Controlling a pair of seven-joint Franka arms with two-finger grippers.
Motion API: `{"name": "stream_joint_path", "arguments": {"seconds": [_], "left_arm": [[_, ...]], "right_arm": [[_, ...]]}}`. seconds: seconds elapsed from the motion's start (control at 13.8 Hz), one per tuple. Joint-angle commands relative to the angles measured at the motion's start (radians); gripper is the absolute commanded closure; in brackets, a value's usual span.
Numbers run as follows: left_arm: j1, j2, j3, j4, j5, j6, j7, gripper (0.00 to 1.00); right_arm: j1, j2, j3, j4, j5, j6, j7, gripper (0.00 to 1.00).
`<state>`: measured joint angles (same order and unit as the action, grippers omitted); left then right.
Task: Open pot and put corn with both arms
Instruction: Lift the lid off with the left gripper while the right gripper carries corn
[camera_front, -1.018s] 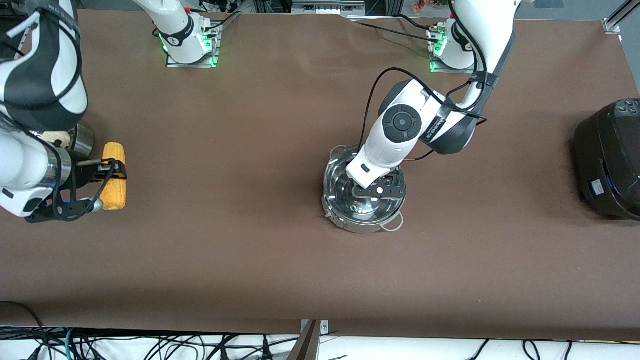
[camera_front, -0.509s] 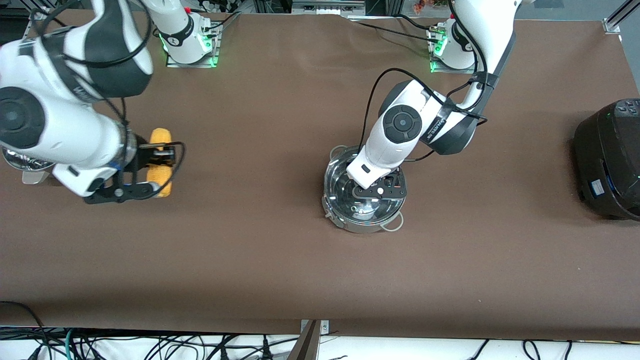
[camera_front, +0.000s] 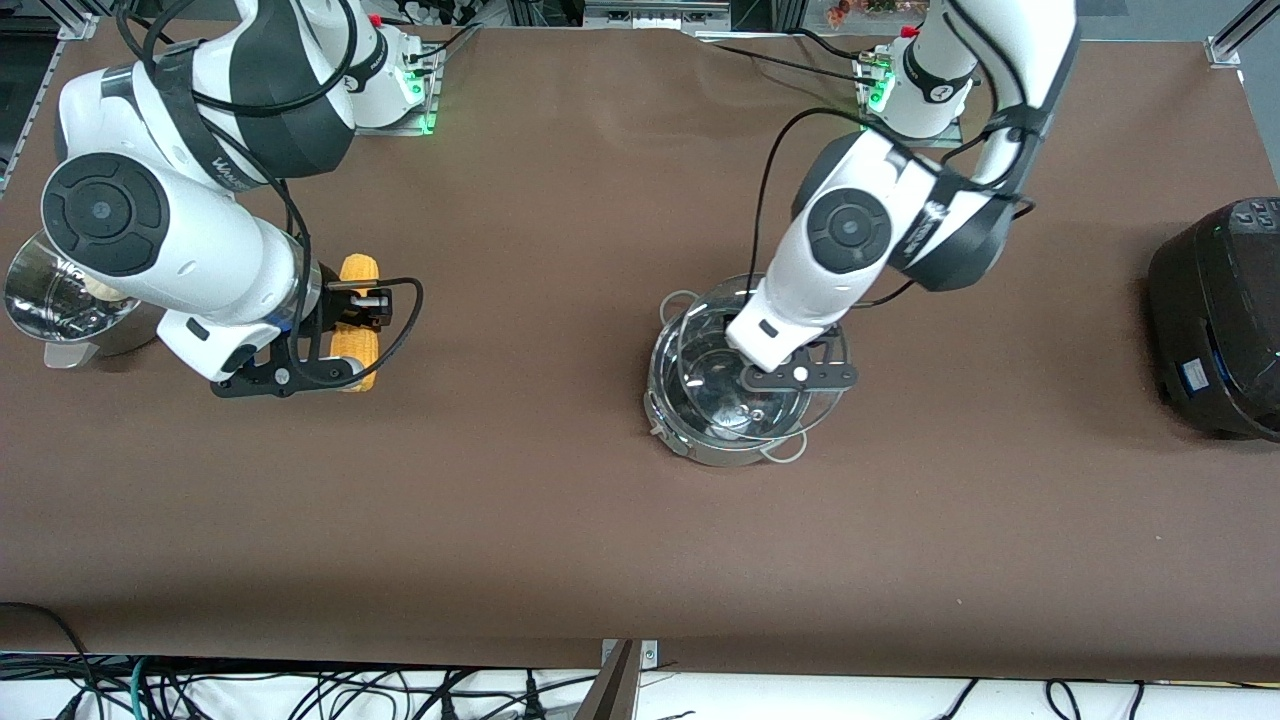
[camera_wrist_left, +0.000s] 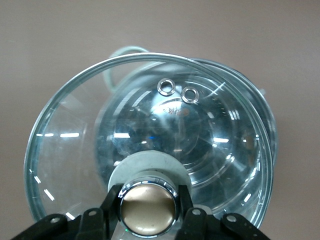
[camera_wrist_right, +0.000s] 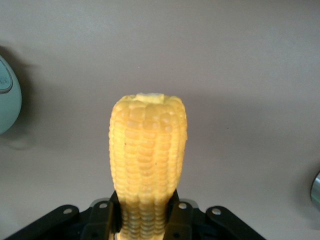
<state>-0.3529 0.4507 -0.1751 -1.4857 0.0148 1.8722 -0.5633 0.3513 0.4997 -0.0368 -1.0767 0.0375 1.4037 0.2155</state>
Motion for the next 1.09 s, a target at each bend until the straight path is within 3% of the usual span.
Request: {"name": "stream_joint_path", "arguments": {"seconds": [0.0, 0.44, 0.65, 0.87, 1.02], "left_arm": [[0.057, -0.076, 0.008, -0.033, 0.007, -0.053, 0.118, 1.0], [0.178, -0.223, 0.094, -0.217, -0.022, -0.064, 0.455, 1.0], [0.215, -0.265, 0.153, -0.301, -0.022, -0.048, 0.615, 1.0], [0.229, -0.268, 0.242, -0.378, -0.018, 0.059, 0.768, 1.0], [0.229, -0.259, 0.288, -0.439, -0.015, 0.184, 0.861, 1.0]], "right_arm": [[0.015, -0.001, 0.0, 0.011, 0.01, 0.009, 0.039, 1.0], [0.179, 0.033, -0.002, 0.011, 0.012, 0.13, 0.292, 1.0], [0.294, 0.1, -0.003, 0.011, 0.01, 0.256, 0.413, 1.0], [0.396, 0.174, -0.003, 0.011, 0.01, 0.438, 0.615, 1.0], [0.414, 0.203, -0.003, 0.012, 0.01, 0.526, 0.63, 1.0]]}}
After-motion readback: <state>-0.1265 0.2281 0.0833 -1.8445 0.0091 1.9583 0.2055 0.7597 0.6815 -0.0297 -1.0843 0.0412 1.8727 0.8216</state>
